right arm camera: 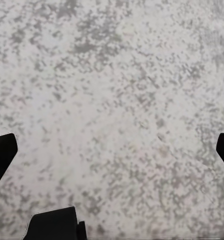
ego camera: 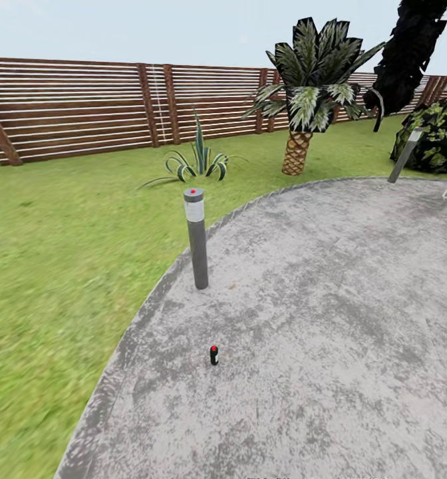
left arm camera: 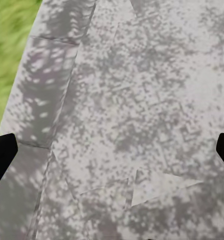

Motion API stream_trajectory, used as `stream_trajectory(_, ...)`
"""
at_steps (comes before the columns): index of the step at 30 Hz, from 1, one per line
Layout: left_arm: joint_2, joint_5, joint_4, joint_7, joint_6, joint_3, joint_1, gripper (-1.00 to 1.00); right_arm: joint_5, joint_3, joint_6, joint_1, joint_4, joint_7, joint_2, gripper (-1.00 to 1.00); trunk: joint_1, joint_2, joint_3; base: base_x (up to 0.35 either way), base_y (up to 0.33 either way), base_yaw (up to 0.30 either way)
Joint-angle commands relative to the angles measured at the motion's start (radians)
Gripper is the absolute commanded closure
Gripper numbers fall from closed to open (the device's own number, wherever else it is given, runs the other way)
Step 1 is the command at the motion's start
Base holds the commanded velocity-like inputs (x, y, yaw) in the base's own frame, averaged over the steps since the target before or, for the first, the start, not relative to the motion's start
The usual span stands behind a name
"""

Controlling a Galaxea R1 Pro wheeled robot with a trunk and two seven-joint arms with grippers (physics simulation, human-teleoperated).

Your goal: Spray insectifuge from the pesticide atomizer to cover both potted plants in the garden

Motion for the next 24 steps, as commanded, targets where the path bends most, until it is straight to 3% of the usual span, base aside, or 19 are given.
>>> stream_trajectory(1,0.0,0.0,0.001,0.001,-0.003,0.001,0.0,-1.0,0.007,-0.002,-0.003,-0.001,0.001,-0.003,0.0,-1.0,0.0,0.0,-0.001,0.0,0.0,-0.3)
stream_trajectory(7,0.0,0.0,0.001,0.001,-0.003,0.001,0.0,-1.0,0.008,-0.002,-0.004,0.0,0.001,-0.002,0.0,-1.0,0.0,0.0,-0.001,0.0,0.0,-0.244)
stream_trajectory(24,-0.001,-0.001,0.001,0.0,-0.004,-0.001,0.0,-1.0,0.011,0.002,-0.006,-0.001,0.002,-0.002,0.002,-1.0,0.0,0.0,-0.001,0.0,0.0,-0.009)
